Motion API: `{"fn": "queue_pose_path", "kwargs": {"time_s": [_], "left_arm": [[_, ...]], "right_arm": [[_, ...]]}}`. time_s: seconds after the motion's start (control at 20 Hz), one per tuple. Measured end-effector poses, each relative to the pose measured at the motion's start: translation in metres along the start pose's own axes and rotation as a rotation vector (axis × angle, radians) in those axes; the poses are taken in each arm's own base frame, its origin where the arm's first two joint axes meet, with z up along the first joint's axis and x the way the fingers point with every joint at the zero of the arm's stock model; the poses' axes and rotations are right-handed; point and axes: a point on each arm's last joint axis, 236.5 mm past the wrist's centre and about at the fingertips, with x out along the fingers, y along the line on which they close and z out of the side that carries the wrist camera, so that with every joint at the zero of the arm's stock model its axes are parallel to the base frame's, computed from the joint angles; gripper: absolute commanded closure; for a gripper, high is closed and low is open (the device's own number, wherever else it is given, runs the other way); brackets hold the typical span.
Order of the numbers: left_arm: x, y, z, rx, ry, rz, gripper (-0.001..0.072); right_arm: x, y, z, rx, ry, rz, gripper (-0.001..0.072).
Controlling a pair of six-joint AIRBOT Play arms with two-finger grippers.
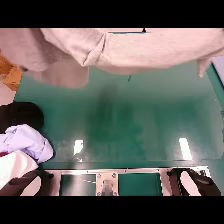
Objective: Fold the shirts.
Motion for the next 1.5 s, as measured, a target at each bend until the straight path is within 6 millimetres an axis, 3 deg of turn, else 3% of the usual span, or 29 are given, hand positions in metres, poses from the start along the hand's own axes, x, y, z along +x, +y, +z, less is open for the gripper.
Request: {"fn": "queue_pose_path", "kwargs": {"time_s": [0.1, 0.2, 0.25, 0.35, 0.45, 0.5, 0.6, 0.7, 0.8, 0.95, 1.0, 1.05, 1.1, 1.2, 1.35, 1.5], "left_arm": [[-0.009, -0.006, 0.006, 0.017, -0.017, 0.012, 0.0688], [-0.005, 0.002, 0.002, 0.008, -0.002, 0.028, 0.0688], [0.002, 0.010, -0.005, -0.010, 0.019, 0.031, 0.0688], [0.028, 0.037, -0.040, -0.082, 0.113, 0.035, 0.0688], [0.063, 0.070, -0.097, -0.191, 0.245, 0.026, 0.0687], [0.082, 0.087, -0.135, -0.249, 0.322, 0.018, 0.0687], [0.123, 0.113, -0.224, -0.361, 0.478, -0.011, 0.0687], [0.162, 0.125, -0.312, -0.450, 0.603, -0.047, 0.0687], [0.202, 0.123, -0.393, -0.526, 0.688, -0.097, 0.0687], [0.243, 0.121, -0.461, -0.593, 0.715, -0.130, 0.0685], [0.251, 0.125, -0.471, -0.605, 0.712, -0.125, 0.0503], [0.255, 0.129, -0.476, -0.617, 0.708, -0.123, 0.0168], [0.258, 0.135, -0.476, -0.628, 0.701, -0.123, 0.0096], [0.253, 0.152, -0.466, -0.648, 0.693, -0.131, 0.0096], [0.226, 0.179, -0.445, -0.708, 0.712, -0.152, 0.0096], [0.179, 0.201, -0.452, -0.785, 0.824, -0.136, 0.0096]], "right_arm": [[-0.017, 0.010, 0.002, -0.029, -0.032, -0.027, 0.0701], [-0.017, 0.010, -0.014, 0.000, -0.010, -0.032, 0.0701], [-0.011, 0.004, -0.031, 0.036, 0.026, -0.033, 0.0701], [0.011, -0.013, -0.074, 0.135, 0.119, -0.021, 0.0701], [0.039, -0.029, -0.138, 0.279, 0.238, 0.005, 0.0701], [0.053, -0.036, -0.170, 0.352, 0.285, 0.015, 0.0701], [0.082, -0.051, -0.239, 0.502, 0.375, 0.014, 0.0701], [0.106, -0.063, -0.296, 0.641, 0.429, -0.002, 0.0701], [0.126, -0.080, -0.336, 0.741, 0.462, -0.042, 0.0701], [0.150, -0.104, -0.368, 0.820, 0.502, -0.087, 0.0699], [0.157, -0.112, -0.371, 0.834, 0.508, -0.096, 0.0657], [0.164, -0.118, -0.372, 0.839, 0.515, -0.098, 0.0584], [0.171, -0.125, -0.369, 0.837, 0.510, -0.103, 0.0521], [0.180, -0.143, -0.354, 0.811, 0.482, -0.114, 0.0374], [0.175, -0.166, -0.328, 0.773, 0.477, -0.106, 0.0382], [0.148, -0.169, -0.334, 0.812, 0.550, -0.093, 0.0387]]}}
